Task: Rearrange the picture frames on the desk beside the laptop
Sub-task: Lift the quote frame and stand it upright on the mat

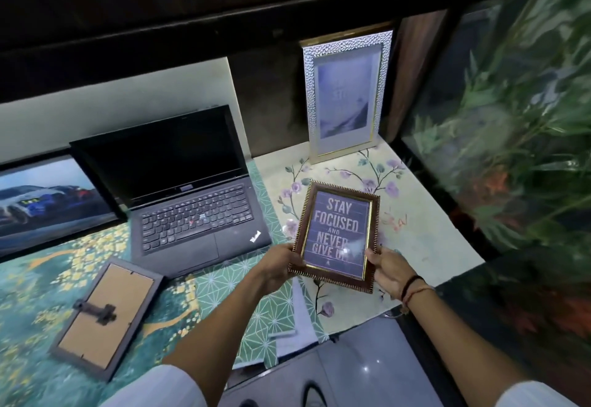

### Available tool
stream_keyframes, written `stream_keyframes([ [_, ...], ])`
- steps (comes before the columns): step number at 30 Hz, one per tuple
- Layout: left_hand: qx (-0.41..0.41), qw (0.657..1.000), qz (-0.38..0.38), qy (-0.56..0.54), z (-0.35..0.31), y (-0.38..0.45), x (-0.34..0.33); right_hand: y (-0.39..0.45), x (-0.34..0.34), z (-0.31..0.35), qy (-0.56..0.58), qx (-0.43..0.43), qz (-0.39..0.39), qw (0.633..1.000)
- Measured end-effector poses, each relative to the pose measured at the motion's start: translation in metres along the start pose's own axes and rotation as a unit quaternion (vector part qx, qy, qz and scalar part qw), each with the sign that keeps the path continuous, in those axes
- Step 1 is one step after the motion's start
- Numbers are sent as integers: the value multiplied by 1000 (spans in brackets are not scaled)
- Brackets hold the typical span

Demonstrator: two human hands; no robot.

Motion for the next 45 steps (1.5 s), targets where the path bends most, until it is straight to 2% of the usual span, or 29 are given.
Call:
stream_keyframes([
  [4,23,994,96,-57,-17,-6,0,-8,-2,15,24,18,31,999],
  [10,35,972,144,-181,-46,3,-3,-15,-3,27,1,46,87,995],
  [14,46,969,171,-171,-55,6,-11,-16,5,27,21,54,116,992],
  [18,9,989,134,-63,-55,2,-17,-32,7,35,43,46,156,986],
  [24,18,995,95,-32,-41,-1,0,-60,-19,56,94,26,205,974],
  [30,15,991,131,-17,-43,-11,4,-61,-30,55,112,-14,213,971],
  [33,-6,991,136,-15,-47,-9,8,-55,-28,52,126,-9,187,974],
  [39,-87,992,76,45,-58,-2,5,-46,-36,57,18,50,206,977],
  [45,-115,992,19,48,-58,14,1,-29,-44,63,-81,103,233,964],
])
Point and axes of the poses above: each hand's wrist, its own y-axis towards the middle knuckle, its own x-axis out of the back of the hand, z = x × y, the point moved 1 cm from there along y, towards the middle knuckle, and after that the axes turned 6 degrees about -z, right-handed, at the moved point
